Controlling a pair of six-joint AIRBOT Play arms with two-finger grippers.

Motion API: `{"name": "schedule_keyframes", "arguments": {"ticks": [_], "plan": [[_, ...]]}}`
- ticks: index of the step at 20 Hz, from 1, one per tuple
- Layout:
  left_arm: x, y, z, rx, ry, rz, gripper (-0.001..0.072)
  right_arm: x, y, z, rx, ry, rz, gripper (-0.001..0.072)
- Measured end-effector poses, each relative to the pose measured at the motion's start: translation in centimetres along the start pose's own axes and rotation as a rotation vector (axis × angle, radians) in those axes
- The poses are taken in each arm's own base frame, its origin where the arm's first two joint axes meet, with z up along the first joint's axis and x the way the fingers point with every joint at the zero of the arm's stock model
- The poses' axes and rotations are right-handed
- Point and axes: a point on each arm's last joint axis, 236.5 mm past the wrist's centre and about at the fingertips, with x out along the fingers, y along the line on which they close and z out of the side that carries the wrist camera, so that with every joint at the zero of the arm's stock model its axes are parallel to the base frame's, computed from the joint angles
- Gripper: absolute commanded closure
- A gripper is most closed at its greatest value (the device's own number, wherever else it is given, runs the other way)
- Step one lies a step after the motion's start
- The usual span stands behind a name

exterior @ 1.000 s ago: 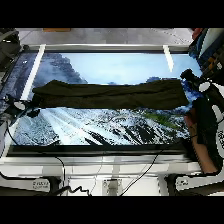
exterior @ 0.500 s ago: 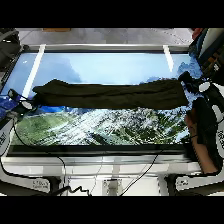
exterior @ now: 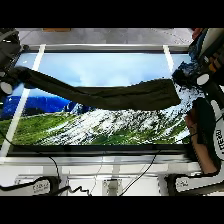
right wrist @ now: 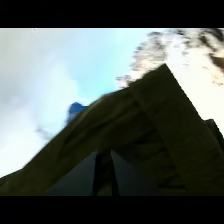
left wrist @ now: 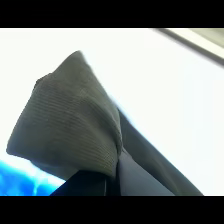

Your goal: Fold the clothes and pants, and hang the long-sleeved shirts on hangers.

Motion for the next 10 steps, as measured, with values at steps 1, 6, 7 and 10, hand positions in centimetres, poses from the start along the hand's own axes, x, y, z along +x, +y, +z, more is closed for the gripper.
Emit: {"name": "schedule_keyframes", "arguments": {"ticks": [1, 6, 7, 10], "plan": [[-1.2, -0.2, 1.0, 0.014, -0.011, -0.001, 0.0685, -0.1, 2.3, 0.0, -0.026, -0.001, 0.034, 0.0677], [-5.2, -0.6, 1.4, 0.053, 0.06, 0.007, 0.0685, -0.7, 15.7, -3.6, -0.191, 0.017, 0.23, 0.068], [-5.7, -0.6, 1.0, 0.056, 0.087, 0.009, 0.0685, -0.7, 18.5, -5.2, -0.224, 0.028, 0.272, 0.068], [-7.8, -1.1, 0.4, 0.105, 0.141, 0.001, 0.0685, -0.8, 26.5, -10.6, -0.31, 0.075, 0.395, 0.0681]]}}
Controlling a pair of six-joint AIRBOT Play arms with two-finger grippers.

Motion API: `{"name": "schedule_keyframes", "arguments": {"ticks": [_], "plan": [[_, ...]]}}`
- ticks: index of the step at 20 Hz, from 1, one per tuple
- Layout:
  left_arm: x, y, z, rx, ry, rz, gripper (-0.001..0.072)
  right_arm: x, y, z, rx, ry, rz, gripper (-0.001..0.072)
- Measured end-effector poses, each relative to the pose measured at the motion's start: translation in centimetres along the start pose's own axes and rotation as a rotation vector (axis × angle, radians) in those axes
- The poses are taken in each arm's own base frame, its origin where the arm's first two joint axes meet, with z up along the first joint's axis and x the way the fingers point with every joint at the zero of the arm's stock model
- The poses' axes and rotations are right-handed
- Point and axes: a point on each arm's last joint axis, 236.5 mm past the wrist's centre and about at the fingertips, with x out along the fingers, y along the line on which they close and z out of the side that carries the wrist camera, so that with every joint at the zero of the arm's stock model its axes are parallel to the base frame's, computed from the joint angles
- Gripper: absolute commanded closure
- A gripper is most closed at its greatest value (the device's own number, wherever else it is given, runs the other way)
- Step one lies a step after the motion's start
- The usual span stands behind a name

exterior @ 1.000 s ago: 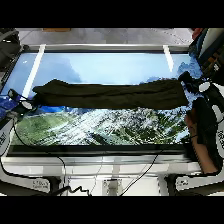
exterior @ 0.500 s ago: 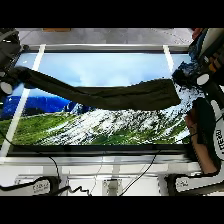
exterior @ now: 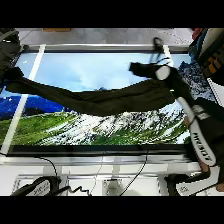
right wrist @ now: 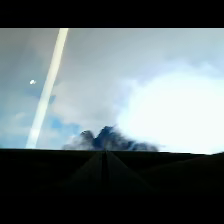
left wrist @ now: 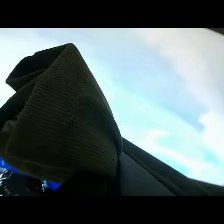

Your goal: Fold the clothes and pants, and hang the long-sleeved shirts on hangers.

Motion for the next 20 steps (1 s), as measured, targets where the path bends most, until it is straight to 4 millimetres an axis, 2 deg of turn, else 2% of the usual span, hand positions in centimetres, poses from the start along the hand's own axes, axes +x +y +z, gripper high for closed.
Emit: {"name": "schedule_keyframes", "arguments": {"ticks": [3, 5, 9, 11, 14, 16, 18, 20], "plan": [[-2.3, -0.8, 0.5, 0.05, -0.006, -0.014, 0.0685, 3.4, 8.0, -4.1, -0.063, 0.058, 0.118, 0.068], [-3.9, -1.6, 1.1, 0.047, -0.027, -0.041, 0.0685, 5.5, 13.2, -7.6, -0.09, 0.095, 0.196, 0.0681], [-6.8, -4.7, 2.3, 0.049, -0.076, -0.151, 0.0685, 7.9, 21.6, -15.0, -0.114, 0.169, 0.321, 0.0681], [-7.9, -6.2, 2.7, 0.058, -0.095, -0.207, 0.0685, 8.3, 24.8, -18.9, -0.132, 0.215, 0.366, 0.068], [-8.4, -7.5, 2.8, 0.062, -0.101, -0.252, 0.0685, 7.9, 28.4, -24.1, -0.163, 0.289, 0.416, 0.068], [-8.1, -8.0, 2.6, 0.055, -0.093, -0.272, 0.0685, 7.3, 29.9, -26.4, -0.186, 0.325, 0.439, 0.0679], [-7.5, -8.8, 2.2, 0.03, -0.077, -0.306, 0.0685, 7.0, 30.4, -27.7, -0.205, 0.355, 0.444, 0.0678], [-6.7, -10.2, 1.5, 0.021, -0.048, -0.351, 0.0685, 7.0, 29.3, -27.7, -0.234, 0.376, 0.424, 0.0678]]}}
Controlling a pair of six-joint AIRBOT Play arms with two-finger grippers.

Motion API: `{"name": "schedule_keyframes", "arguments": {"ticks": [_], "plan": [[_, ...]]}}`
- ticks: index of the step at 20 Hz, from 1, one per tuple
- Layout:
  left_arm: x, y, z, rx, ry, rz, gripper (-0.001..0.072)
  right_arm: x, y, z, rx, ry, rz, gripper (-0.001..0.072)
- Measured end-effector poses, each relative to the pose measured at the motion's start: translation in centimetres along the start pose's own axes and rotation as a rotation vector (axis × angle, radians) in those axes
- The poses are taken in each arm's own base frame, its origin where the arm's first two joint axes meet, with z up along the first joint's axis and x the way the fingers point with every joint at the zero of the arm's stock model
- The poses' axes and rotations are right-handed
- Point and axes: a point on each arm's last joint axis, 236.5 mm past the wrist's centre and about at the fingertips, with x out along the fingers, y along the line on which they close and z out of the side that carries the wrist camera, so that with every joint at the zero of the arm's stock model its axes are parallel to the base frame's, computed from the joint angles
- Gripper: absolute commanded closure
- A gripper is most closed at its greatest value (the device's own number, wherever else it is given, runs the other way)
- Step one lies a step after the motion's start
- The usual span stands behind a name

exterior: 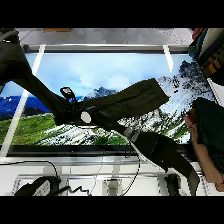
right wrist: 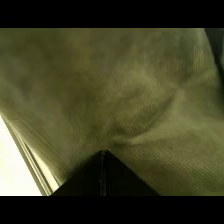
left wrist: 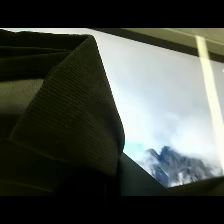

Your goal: Fold the clothes and pants, and hang the long-sleeved shirts on hangers.

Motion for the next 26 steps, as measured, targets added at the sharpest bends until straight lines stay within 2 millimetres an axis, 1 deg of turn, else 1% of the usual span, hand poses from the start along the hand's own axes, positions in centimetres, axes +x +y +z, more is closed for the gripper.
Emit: {"name": "schedule_keyframes", "arguments": {"ticks": [2, 4, 6, 8, 9, 10, 11, 12, 14, 15, 16, 17, 18, 20, 22, 23, 24, 25, 26], "plan": [[1.7, -1.8, -1.6, 0.024, 0.054, -0.058, 0.0685, -1.4, -2.5, 1.2, -0.013, 0.008, -0.044, 0.0678], [3.9, -4.3, -3.9, 0.059, 0.122, -0.125, 0.0685, -3.8, -6.1, 2.8, -0.007, 0.019, -0.101, 0.0678], [6.0, -7.6, -6.8, 0.093, 0.201, -0.199, 0.0685, -7.0, -10.3, 5.1, 0.025, 0.01, -0.16, 0.0678], [7.8, -11.6, -10.3, 0.129, 0.284, -0.281, 0.0683, -10.9, -15.1, 6.9, 0.07, 0.005, -0.228, 0.0678], [8.5, -13.6, -12.0, 0.145, 0.32, -0.319, 0.0642, -12.9, -17.5, 7.7, 0.101, 0.001, -0.258, 0.0678], [9.2, -15.7, -13.8, 0.159, 0.353, -0.357, 0.0356, -14.7, -19.6, 7.9, 0.132, 0.007, -0.283, 0.0678], [9.6, -17.6, -15.4, 0.165, 0.386, -0.393, -0.0013, -16.6, -21.8, 7.8, 0.167, 0.022, -0.311, 0.0678], [9.8, -19.3, -17.1, 0.173, 0.421, -0.423, 0.0011, -18.3, -23.9, 7.5, 0.203, 0.04, -0.335, 0.0677], [9.7, -21.5, -19.1, 0.171, 0.468, -0.459, 0.0012, -21.4, -27.2, 6.5, 0.272, 0.08, -0.373, 0.0677], [9.5, -21.9, -19.6, 0.17, 0.484, -0.468, 0.0018, -22.8, -28.6, 5.9, 0.303, 0.099, -0.389, 0.0677], [9.1, -22.0, -19.8, 0.171, 0.498, -0.47, 0.0029, -24.0, -29.8, 5.5, 0.329, 0.111, -0.402, 0.0677], [8.9, -21.4, -19.6, 0.165, 0.504, -0.455, 0.0084, -25.2, -30.9, 5.0, 0.356, 0.124, -0.412, 0.0677], [8.7, -20.0, -19.1, 0.164, 0.51, -0.423, 0.0107, -26.1, -31.7, 4.7, 0.378, 0.129, -0.421, 0.0677], [8.5, -15.6, -18.0, 0.163, 0.523, -0.314, 0.0107, -27.9, -33.0, 4.4, 0.396, 0.131, -0.436, 0.0678], [8.0, -9.7, -17.4, 0.131, 0.546, -0.179, 0.0108, -29.6, -33.7, 4.7, 0.364, 0.125, -0.446, 0.0678], [7.4, -7.0, -17.5, 0.099, 0.56, -0.123, 0.0107, -30.5, -33.7, 4.9, 0.337, 0.123, -0.449, 0.0678], [6.7, -4.3, -18.1, 0.057, 0.582, -0.067, 0.0105, -31.6, -33.6, 5.3, 0.303, 0.118, -0.451, 0.0678], [5.9, -2.0, -19.2, 0.024, 0.606, -0.023, 0.0103, -32.9, -33.4, 5.6, 0.272, 0.111, -0.455, 0.0678], [5.0, -0.2, -20.8, -0.012, 0.633, 0.012, 0.0102, -34.5, -33.4, 6.1, 0.238, 0.099, -0.467, 0.0678]]}}
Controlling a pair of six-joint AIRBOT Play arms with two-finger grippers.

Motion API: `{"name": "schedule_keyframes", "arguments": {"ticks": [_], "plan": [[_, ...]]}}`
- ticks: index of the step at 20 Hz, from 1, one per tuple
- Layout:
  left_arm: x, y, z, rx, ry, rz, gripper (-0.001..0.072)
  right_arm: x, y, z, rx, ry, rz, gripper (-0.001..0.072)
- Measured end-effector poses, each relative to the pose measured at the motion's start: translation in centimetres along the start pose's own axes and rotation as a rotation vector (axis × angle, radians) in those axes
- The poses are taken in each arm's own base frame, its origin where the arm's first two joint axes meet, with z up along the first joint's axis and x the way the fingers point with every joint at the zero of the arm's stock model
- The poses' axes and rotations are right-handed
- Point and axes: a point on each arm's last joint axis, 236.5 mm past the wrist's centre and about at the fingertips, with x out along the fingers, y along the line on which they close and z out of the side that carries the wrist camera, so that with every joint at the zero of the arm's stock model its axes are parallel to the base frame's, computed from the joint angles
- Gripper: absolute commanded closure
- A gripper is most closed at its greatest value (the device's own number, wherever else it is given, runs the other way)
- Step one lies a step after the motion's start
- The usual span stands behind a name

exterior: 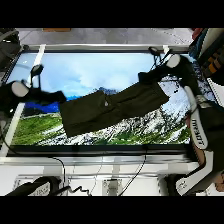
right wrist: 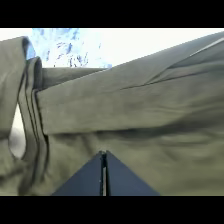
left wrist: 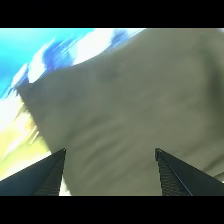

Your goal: Fold the clothes and pants, and hang the long-sleeved shirts on hangers.

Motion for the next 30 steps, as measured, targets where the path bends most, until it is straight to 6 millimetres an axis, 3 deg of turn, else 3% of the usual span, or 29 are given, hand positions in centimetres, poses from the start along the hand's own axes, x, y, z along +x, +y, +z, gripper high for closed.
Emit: {"name": "schedule_keyframes", "arguments": {"ticks": [2, 5, 6, 7, 9, 10, 13, 14, 15, 16, 17, 20, 24, 27, 30], "plan": [[1.2, 2.2, -3.7, -0.087, 0.051, 0.012, 0.0102, -3.2, -1.4, 0.7, -0.039, -0.045, -0.025, 0.0678], [4.3, 2.6, -7.9, -0.206, 0.076, -0.044, 0.0092, -8.5, -3.5, 1.3, -0.065, -0.116, -0.06, 0.0678], [5.1, 2.5, -8.6, -0.247, 0.068, -0.064, 0.0039, -10.2, -4.2, 1.3, -0.068, -0.136, -0.071, 0.0678], [6.1, 2.5, -9.0, -0.288, 0.056, -0.08, 0.0036, -11.9, -4.7, 1.4, -0.068, -0.159, -0.08, 0.0678], [7.6, 2.6, -9.4, -0.361, 0.035, -0.103, 0.0113, -14.7, -5.7, 1.4, -0.06, -0.199, -0.101, 0.0678], [8.3, 2.6, -9.4, -0.385, 0.024, -0.115, 0.0115, -15.7, -6.0, 1.4, -0.057, -0.214, -0.107, 0.0678], [10.3, 2.0, -9.4, -0.44, 0.009, -0.172, 0.0116, -17.1, -6.4, 1.1, -0.046, -0.233, -0.104, 0.0678], [10.8, 1.7, -9.2, -0.455, -0.001, -0.193, 0.018, -17.1, -6.3, 0.9, -0.043, -0.232, -0.093, 0.0678], [11.3, 1.2, -9.1, -0.46, -0.006, -0.215, 0.0384, -16.8, -6.4, 0.6, -0.038, -0.227, -0.081, 0.0678], [11.8, 0.6, -9.1, -0.457, -0.008, -0.238, 0.0634, -16.3, -6.4, 0.2, -0.033, -0.215, -0.065, 0.0678], [12.1, -0.1, -9.0, -0.429, -0.009, -0.26, 0.0686, -15.7, -6.2, -0.2, -0.028, -0.206, -0.041, 0.0677], [11.3, -1.9, -6.6, -0.348, -0.065, -0.322, 0.0689, -13.1, -6.1, -2.0, 0.004, -0.159, 0.016, 0.0677], [6.8, -5.0, -2.1, -0.14, -0.112, -0.394, 0.069, -8.5, -4.6, -3.5, 0.027, -0.114, 0.077, 0.0678], [1.8, -6.1, -0.2, 0.033, -0.087, -0.359, 0.0689, -4.0, -1.5, -3.4, 0.009, -0.104, 0.112, 0.0678], [-4.0, -6.4, 1.4, 0.171, -0.104, -0.285, 0.0689, 1.4, 4.8, -3.3, -0.043, -0.086, 0.176, 0.0679]]}}
